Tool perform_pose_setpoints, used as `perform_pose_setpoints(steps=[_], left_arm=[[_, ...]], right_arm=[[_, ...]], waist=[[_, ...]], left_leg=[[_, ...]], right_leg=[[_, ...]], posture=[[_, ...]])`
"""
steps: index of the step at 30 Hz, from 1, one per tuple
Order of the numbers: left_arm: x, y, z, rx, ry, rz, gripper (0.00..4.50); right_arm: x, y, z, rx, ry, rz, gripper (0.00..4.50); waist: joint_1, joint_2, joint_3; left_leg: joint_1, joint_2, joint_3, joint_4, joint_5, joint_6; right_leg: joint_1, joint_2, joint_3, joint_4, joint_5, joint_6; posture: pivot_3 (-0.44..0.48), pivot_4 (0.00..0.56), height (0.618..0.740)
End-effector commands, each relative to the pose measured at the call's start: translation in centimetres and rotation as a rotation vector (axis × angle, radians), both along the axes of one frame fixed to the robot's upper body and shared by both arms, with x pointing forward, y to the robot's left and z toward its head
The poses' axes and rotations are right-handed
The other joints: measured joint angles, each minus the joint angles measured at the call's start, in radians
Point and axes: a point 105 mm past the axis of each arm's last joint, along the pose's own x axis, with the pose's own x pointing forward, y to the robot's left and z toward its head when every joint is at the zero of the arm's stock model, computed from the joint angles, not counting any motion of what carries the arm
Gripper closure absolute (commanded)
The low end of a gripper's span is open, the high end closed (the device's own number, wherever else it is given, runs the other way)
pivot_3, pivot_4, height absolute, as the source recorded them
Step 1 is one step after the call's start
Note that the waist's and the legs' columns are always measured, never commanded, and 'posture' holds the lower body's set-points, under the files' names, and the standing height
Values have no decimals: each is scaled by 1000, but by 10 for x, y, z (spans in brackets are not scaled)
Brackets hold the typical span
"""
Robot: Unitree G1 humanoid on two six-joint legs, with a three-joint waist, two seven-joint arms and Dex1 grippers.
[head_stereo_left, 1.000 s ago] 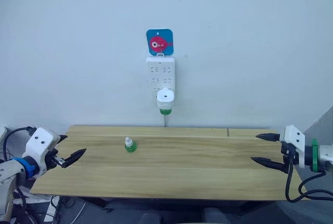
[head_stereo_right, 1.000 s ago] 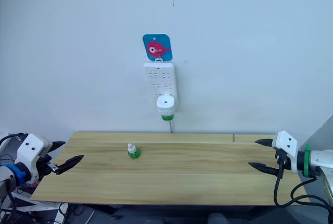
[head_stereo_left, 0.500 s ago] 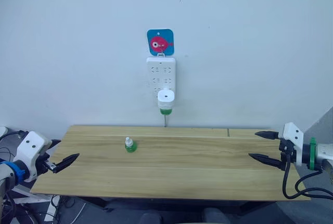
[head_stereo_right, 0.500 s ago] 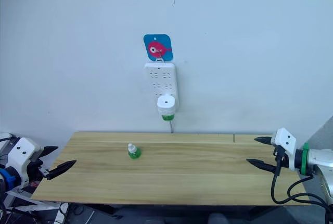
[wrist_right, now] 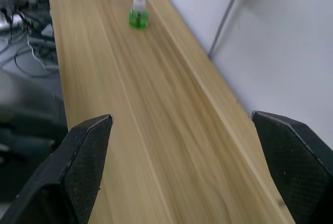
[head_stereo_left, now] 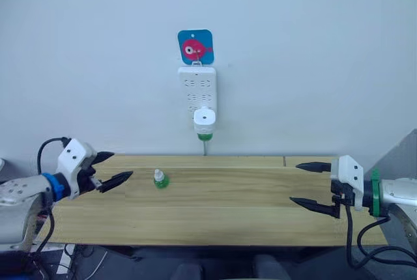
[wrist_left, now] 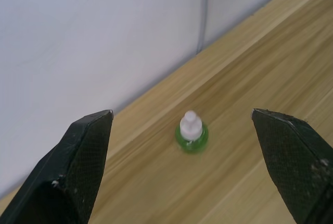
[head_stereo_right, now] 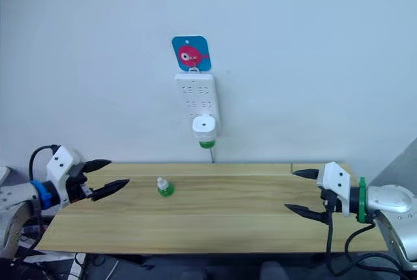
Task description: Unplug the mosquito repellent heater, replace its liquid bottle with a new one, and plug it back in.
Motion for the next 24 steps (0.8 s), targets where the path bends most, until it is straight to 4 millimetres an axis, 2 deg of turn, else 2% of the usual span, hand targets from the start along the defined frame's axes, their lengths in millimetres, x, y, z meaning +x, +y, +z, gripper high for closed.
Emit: perform_pose_setpoints(steps=[1,6,11,18,24], left_arm=[[10,-18,10,-39,-20,-73,39],[27,-36,17,-77,-22,-147,39],[45,-47,23,-106,-28,-191,39],[66,-69,31,-165,-23,-293,39],[82,-75,47,-212,-81,-291,39]], right_arm=[[-3,28,26,80,-64,-12,0],[-1,55,45,175,-78,-102,0],[-4,71,54,187,-119,-143,0],[-17,95,64,198,-164,-85,0],[-25,104,71,208,-166,-26,0]], waist=[[-7,-2,13],[-32,-7,42],[-46,-7,56],[-82,-9,74],[-111,-13,81]], left_leg=[[0,0,0,0,0,0],[-1,0,0,0,0,0],[-7,0,-1,1,0,0],[-15,0,-3,2,0,0],[-16,0,-3,2,0,0]], right_leg=[[0,0,0,0,0,0],[-2,0,0,1,0,0],[-6,0,-1,0,1,-1],[-13,0,-2,1,3,-4],[-13,0,-2,1,2,-2]], posture=[[-108,127,740],[-154,151,740],[-190,166,740],[-239,184,740],[-266,190,740]])
